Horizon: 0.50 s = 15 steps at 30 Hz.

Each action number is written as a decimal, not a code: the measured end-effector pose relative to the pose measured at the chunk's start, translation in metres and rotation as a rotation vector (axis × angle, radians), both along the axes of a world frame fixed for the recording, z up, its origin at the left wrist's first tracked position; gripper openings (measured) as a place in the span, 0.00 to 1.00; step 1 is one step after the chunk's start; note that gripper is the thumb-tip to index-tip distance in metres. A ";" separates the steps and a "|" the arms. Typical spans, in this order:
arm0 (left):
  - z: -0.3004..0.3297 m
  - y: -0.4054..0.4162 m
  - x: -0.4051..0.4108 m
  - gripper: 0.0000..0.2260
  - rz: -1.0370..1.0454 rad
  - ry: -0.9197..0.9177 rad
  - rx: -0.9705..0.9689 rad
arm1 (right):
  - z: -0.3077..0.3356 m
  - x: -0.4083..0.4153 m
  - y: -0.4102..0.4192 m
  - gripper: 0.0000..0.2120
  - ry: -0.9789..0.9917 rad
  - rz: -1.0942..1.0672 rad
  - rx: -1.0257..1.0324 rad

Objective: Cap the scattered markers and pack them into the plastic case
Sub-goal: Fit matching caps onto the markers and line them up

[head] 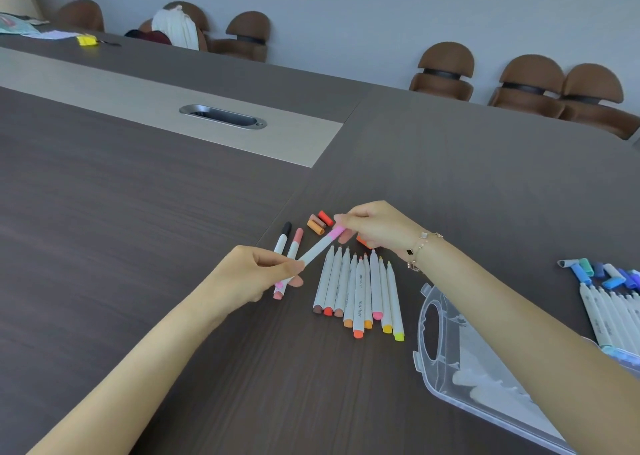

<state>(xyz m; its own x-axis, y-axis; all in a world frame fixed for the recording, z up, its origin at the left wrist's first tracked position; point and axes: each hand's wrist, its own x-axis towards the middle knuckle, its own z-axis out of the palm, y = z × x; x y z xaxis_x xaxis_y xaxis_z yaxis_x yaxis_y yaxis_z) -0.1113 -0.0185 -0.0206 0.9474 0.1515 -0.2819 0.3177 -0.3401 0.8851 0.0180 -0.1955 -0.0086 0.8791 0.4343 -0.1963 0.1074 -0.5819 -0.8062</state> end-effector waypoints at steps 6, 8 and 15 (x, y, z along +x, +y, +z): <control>0.000 -0.007 -0.003 0.08 -0.024 0.045 -0.118 | 0.002 -0.004 0.022 0.10 -0.048 0.008 0.046; 0.000 -0.007 -0.003 0.08 -0.002 0.038 -0.149 | 0.004 -0.004 0.024 0.09 -0.074 0.019 0.021; -0.004 -0.011 0.006 0.07 0.071 -0.085 0.157 | 0.002 0.000 0.020 0.12 -0.219 0.068 -0.028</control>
